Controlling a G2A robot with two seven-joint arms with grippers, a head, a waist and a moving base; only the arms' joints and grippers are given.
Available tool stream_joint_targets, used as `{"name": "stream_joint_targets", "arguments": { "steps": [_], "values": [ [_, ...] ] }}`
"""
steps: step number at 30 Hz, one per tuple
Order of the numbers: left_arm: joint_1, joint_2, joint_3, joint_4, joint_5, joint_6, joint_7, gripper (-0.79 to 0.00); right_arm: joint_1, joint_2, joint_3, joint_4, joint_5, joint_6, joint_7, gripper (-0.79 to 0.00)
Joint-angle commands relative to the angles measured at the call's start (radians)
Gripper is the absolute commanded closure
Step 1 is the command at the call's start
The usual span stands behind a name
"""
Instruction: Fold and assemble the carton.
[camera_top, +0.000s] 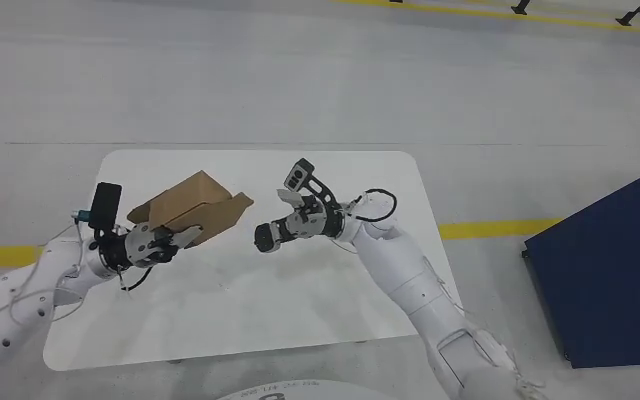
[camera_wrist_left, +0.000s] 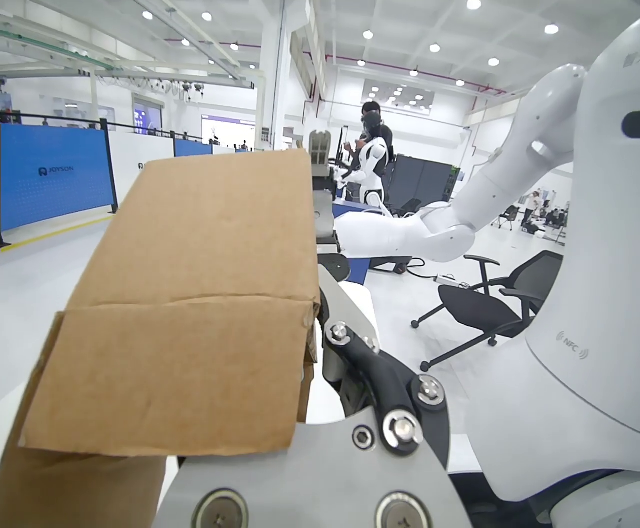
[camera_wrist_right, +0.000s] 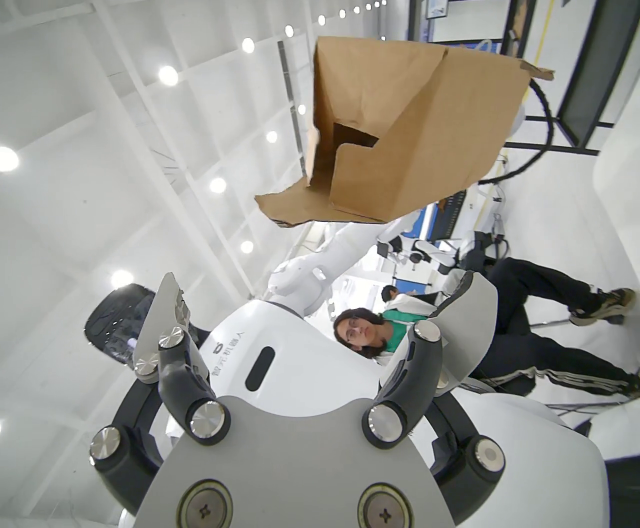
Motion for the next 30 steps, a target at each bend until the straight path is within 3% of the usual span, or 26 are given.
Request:
{"name": "stream_joint_targets", "arguments": {
  "steps": [1, 9, 15, 18, 24, 30],
  "values": [
    [-0.015, -0.007, 0.009, -0.010, 0.006, 0.000, -0.032, 0.000, 0.014, -0.002, -0.019, 0.009, -0.066, 0.001, -0.067, -0.785],
    [-0.024, -0.010, 0.003, -0.038, 0.060, 0.000, -0.052, 0.000, 0.055, -0.018, -0.071, 0.043, -0.122, 0.019, -0.215, -0.785],
    [-0.009, -0.004, -0.012, -0.026, 0.063, 0.000, -0.020, 0.000, 0.054, -0.022, -0.057, 0.046, -0.073, -0.022, -0.221, -0.785],
    [0.008, -0.003, -0.031, 0.011, 0.004, 0.000, -0.004, 0.000, 0.032, -0.018, -0.031, 0.028, -0.016, -0.054, -0.165, -0.785],
    [0.011, -0.011, -0.053, 0.055, -0.134, 0.044, -0.162, 0.000, 0.006, -0.017, -0.015, 0.008, 0.006, -0.097, -0.154, -0.785],
    [0.013, -0.021, -0.071, -0.002, -0.172, 0.086, -0.298, 0.000, 0.034, -0.022, -0.081, 0.024, -0.181, -0.056, -0.245, -0.785]
  ]
}}
